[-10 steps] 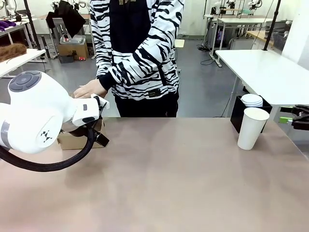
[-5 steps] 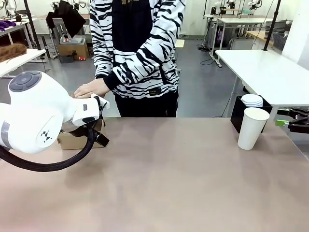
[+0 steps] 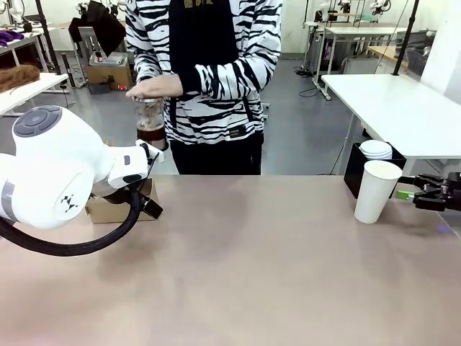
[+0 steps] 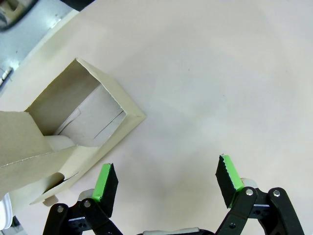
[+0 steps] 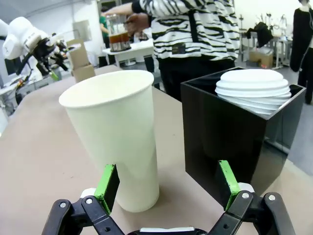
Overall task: Pour a drink into a cup and package it in a carrier.
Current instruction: Pick up the 600 ml Paper Cup and place it in the middle top area of the table.
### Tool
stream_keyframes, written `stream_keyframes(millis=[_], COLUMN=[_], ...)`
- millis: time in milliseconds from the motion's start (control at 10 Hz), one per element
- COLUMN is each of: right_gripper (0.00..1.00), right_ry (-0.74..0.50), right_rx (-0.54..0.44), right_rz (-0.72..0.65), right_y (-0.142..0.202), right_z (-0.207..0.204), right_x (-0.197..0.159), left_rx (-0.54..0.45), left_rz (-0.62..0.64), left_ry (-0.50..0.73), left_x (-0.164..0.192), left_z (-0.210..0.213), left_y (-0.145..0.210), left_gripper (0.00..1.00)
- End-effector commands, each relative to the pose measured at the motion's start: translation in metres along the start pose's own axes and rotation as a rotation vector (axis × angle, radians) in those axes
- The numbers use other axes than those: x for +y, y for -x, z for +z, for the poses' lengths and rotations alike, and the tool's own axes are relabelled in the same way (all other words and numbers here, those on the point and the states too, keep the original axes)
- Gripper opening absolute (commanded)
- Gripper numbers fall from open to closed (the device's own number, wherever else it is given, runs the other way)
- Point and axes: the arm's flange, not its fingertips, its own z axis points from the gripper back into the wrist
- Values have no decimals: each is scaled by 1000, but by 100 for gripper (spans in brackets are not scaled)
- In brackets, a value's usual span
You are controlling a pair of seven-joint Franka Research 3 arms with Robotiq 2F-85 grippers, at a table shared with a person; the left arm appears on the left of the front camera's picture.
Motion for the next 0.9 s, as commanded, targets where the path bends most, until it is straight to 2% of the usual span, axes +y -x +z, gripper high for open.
stream_keyframes(millis=[0, 800], right_gripper=[100, 100], right_ry=[-20, -190], right_rx=[-41, -26], right_rz=[21, -19], right_y=[1, 7], right_z=[-10, -26], right_x=[-3, 9], left_rx=[-1, -1], left_rz=[2, 2], left_ry=[1, 1], left_x=[1, 1], left_z=[0, 0], left_y=[0, 0], left_gripper=[100, 100])
